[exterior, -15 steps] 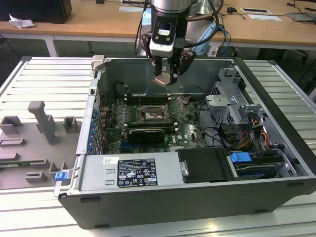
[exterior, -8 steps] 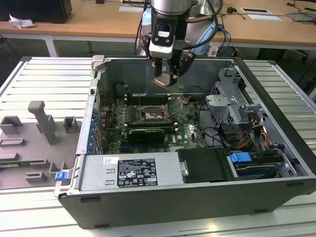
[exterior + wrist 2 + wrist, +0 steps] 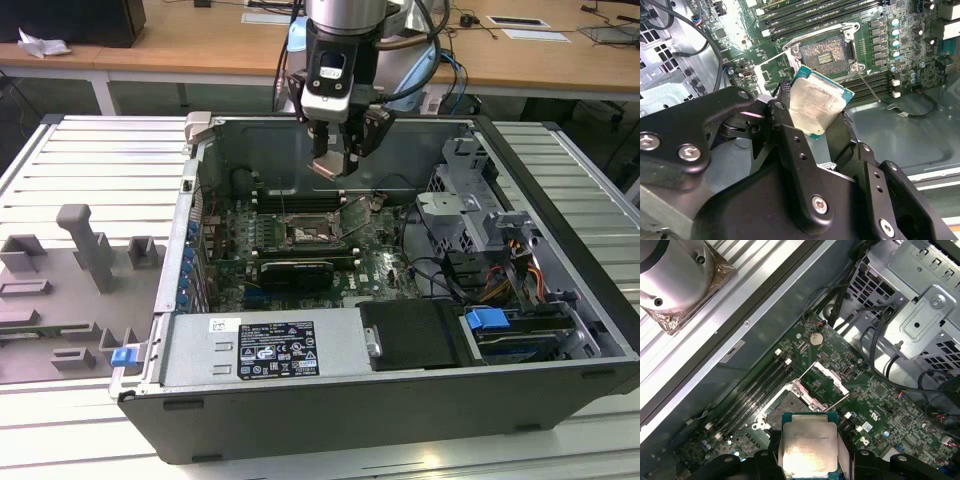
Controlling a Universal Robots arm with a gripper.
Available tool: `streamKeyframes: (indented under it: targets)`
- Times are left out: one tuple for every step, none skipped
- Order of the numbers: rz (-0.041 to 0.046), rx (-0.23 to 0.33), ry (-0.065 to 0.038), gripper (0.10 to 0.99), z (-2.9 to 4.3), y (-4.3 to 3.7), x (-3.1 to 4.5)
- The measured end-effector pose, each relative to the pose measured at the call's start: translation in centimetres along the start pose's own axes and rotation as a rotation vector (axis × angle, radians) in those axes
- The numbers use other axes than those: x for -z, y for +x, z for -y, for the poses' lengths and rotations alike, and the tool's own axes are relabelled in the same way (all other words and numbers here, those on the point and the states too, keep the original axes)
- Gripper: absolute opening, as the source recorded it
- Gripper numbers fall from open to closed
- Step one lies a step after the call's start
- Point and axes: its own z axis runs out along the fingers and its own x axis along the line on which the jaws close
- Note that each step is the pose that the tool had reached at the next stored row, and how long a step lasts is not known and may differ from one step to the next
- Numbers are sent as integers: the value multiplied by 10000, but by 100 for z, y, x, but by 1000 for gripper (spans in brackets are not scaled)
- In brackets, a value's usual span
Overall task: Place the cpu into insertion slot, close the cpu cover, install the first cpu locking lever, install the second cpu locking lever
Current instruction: 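Place the cpu into insertion slot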
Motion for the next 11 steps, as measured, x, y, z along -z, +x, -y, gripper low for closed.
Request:
streamKeyframes:
  targets:
    - [1,-4,0,525,0,0,-2]
    - [1,-10,-1,525,0,0,-6]
    - [1,-17,-1,525,1,0,-10]
    - [2,-23,-1,525,1,0,-13]
    - [2,-29,-1,525,1,0,-17]
    - [3,-35,-1,525,2,0,-21]
    - [4,-41,-2,525,2,-1,-25]
    - [5,-46,-2,525,3,-1,-28]
    - [5,-57,-2,525,3,-1,-36]
    - [6,-65,-2,525,4,-1,-42]
    - [7,-74,-1,525,4,-1,-45]
